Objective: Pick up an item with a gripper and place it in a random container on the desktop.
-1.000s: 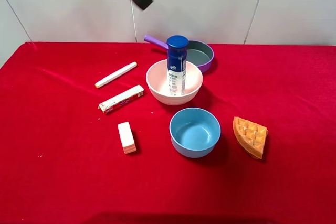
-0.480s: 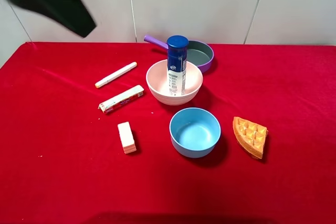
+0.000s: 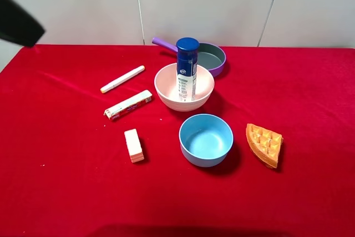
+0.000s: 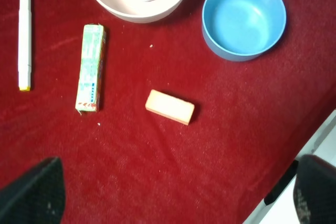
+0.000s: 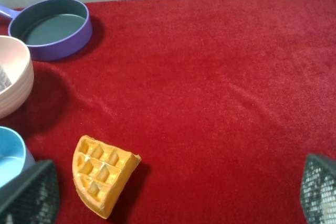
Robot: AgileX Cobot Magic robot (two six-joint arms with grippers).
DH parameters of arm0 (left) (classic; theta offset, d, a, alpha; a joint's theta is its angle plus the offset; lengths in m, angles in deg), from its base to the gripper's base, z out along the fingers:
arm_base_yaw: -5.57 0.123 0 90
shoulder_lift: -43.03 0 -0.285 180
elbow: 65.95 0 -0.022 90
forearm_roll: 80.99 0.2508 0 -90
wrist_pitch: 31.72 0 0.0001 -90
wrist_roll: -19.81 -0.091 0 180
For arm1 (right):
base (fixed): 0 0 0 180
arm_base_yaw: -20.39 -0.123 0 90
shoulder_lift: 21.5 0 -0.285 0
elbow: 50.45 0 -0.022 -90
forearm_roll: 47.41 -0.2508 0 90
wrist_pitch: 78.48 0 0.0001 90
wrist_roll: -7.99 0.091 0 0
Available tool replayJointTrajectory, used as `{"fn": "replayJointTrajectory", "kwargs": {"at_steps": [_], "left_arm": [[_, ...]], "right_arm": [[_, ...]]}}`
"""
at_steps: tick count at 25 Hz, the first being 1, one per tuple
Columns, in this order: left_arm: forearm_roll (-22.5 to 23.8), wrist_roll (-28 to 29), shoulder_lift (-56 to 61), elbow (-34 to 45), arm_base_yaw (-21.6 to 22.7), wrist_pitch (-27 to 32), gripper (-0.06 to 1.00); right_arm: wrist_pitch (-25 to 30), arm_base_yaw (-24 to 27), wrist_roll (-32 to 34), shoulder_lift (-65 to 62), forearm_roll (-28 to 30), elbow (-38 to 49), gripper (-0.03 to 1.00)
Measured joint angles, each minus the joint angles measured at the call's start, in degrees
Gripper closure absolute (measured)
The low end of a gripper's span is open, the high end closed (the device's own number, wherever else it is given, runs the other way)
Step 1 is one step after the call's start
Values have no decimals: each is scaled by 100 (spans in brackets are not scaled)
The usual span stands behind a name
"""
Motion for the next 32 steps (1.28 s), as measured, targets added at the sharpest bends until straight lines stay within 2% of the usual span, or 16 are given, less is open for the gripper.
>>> {"fn": "replayJointTrajectory", "kwargs": {"at_steps": [4,8,10,25,32], "left_arm": [[5,32,430,415,0,0,9],[198,329,972,867,11,0,9],[274,473,1268,1068,153,0,9],[299,566,3827,2828,2591,-12,9],[284,583,4978,3647,3234,-513,9]], "right_arm": [[0,0,0,0,0,0,28],[0,0,0,0,0,0,28],[0,0,0,0,0,0,28],[0,0,0,0,0,0,28],[0,0,0,0,0,0,28]]}}
